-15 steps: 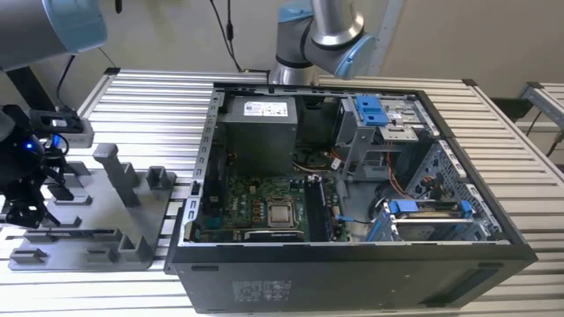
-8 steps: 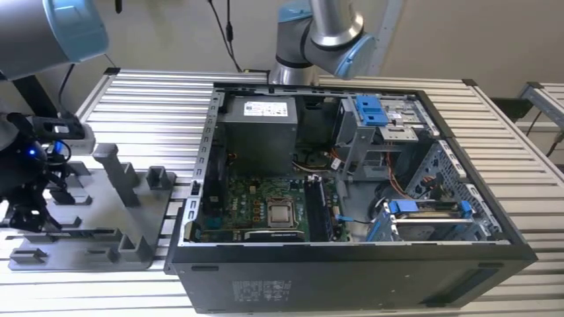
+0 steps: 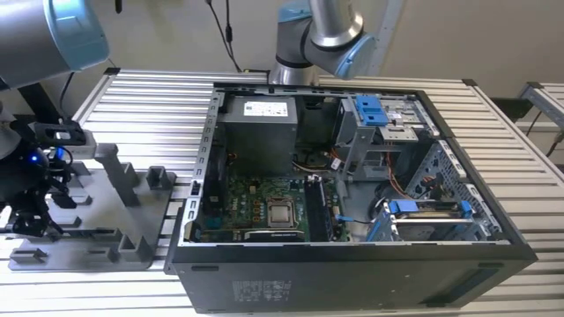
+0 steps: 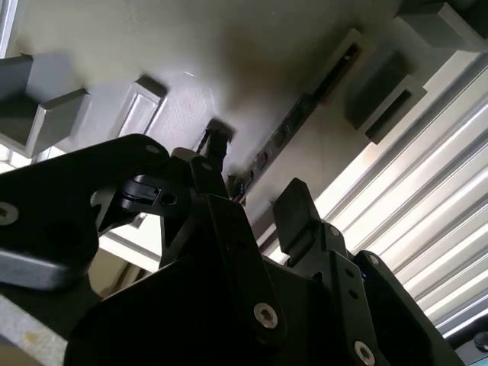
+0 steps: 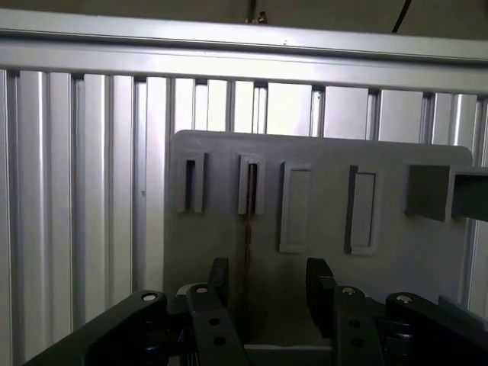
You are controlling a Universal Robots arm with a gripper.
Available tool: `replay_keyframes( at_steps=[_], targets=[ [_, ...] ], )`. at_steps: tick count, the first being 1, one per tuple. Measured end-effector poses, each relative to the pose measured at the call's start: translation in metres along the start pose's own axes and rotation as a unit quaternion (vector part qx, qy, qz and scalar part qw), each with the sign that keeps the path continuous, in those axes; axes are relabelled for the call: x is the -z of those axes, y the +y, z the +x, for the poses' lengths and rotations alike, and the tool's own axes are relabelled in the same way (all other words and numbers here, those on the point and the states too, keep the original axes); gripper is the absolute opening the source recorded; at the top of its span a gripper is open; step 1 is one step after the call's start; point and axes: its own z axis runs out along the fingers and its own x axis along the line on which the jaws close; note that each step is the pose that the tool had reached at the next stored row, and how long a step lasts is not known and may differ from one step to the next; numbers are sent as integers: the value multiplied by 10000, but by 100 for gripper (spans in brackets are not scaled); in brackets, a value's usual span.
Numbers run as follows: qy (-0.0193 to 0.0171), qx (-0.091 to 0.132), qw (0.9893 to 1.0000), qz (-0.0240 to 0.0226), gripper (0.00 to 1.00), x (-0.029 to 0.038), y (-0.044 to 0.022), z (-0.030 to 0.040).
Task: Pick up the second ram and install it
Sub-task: 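Pick up the second ram and move it above second insertion slot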
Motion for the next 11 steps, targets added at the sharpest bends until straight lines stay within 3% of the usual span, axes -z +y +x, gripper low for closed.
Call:
replay_keyframes(
  at_steps=[3,8,11],
  targets=[
    [9,22,10000,25,54,-21,2,8],
    [54,61,10000,25,54,-65,13,17],
    [59,72,9999,55,54,-85,20,38]
  ],
)
